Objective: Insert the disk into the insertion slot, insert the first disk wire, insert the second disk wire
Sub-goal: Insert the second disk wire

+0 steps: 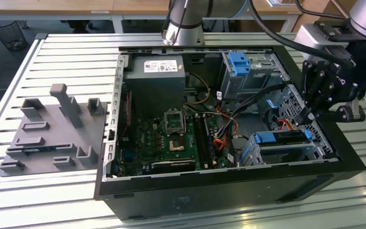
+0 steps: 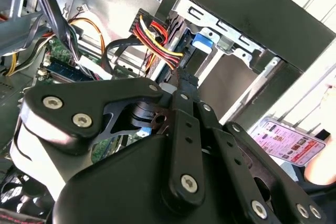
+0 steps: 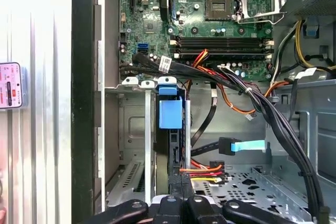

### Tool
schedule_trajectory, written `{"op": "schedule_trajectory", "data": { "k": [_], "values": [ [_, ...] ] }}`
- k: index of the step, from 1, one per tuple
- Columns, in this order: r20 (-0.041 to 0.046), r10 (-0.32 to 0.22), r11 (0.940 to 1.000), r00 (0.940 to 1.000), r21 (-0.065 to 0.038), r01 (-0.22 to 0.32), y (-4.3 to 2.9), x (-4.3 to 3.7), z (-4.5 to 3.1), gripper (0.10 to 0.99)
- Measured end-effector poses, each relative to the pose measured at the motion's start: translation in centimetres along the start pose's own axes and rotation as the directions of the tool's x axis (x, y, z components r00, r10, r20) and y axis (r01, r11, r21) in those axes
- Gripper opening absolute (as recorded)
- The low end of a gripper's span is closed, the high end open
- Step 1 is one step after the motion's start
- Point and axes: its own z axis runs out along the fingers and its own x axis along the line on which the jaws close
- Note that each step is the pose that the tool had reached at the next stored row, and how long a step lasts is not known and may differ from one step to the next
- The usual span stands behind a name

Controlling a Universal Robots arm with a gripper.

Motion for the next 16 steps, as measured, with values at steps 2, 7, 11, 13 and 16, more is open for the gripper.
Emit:
{"op": "schedule_trajectory", "data": {
  "k": [2, 7, 11, 13, 16],
  "values": [
    [0.0002, 0.000, 1.0000, 1.0000, 0.000, 0.000, 0.00, 0.00, -0.50, 0.106],
    [0.0033, 0.000, 1.0000, 1.0000, -0.002, 0.000, 0.04, 0.00, -0.90, 0.106],
    [0.0052, 0.000, 1.0000, 1.0000, -0.002, 0.000, 0.93, 0.02, -0.88, 0.106],
    [0.0051, 0.000, 1.0000, 1.0000, -0.002, 0.000, 1.41, 0.03, -0.87, 0.106],
    [0.0052, 0.000, 1.0000, 1.0000, -0.002, 0.000, 1.89, 0.03, -0.86, 0.106]
  ]
}}
